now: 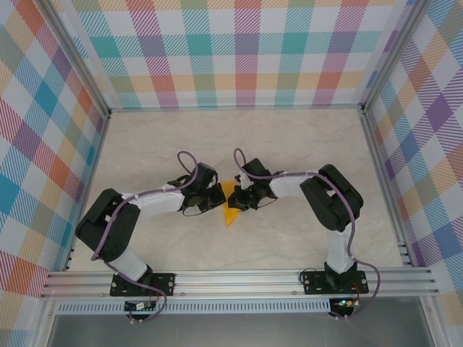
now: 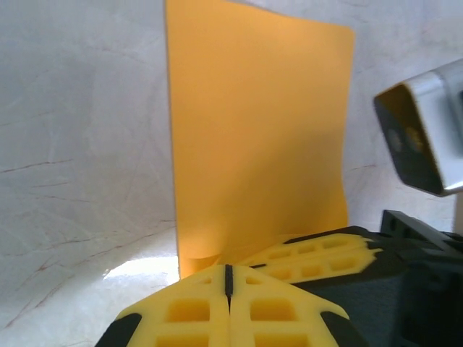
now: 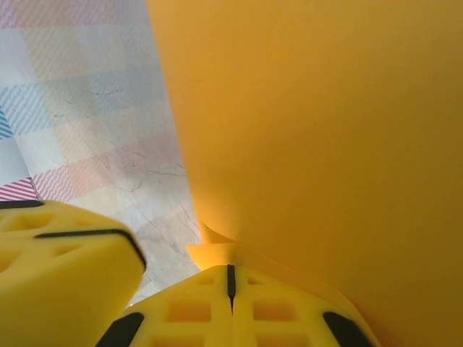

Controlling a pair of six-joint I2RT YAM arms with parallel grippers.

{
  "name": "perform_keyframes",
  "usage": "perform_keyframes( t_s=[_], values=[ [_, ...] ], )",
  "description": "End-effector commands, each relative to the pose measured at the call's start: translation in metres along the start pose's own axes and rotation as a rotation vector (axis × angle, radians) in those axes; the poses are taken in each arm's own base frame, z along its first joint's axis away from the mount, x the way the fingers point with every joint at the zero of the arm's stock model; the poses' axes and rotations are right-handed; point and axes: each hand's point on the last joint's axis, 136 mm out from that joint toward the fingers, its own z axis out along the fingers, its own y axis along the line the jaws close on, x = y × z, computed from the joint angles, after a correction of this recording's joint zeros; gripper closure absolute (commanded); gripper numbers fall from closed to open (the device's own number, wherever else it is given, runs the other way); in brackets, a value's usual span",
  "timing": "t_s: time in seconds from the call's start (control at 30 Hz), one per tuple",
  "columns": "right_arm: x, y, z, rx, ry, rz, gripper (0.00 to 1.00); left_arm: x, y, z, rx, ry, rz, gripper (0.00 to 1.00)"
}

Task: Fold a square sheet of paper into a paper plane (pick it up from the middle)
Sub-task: Third fold the triangle at the center of the table.

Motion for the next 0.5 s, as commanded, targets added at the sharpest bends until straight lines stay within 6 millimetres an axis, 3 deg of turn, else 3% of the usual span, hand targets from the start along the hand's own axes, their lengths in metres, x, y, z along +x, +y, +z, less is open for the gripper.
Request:
perform_keyframes(
  t_s=[0.0,0.33,0.47],
  values=[
    [0.01,-0.03,0.01,0.088,0.033,0.054,1.0,0.003,-0.004,-0.001,0.021,0.006,0.006,1.0],
    [0.011,-0.031,0.01,0.091,0.036,0.059,1.0,0.008,0.012,0.015,-0.039,0.032,-0.027,1.0],
    [0.01,-0.031,0.01,0.09,0.035,0.056,1.0,0.01,0.009,0.018,-0.018,0.046,-0.031,1.0]
  ],
)
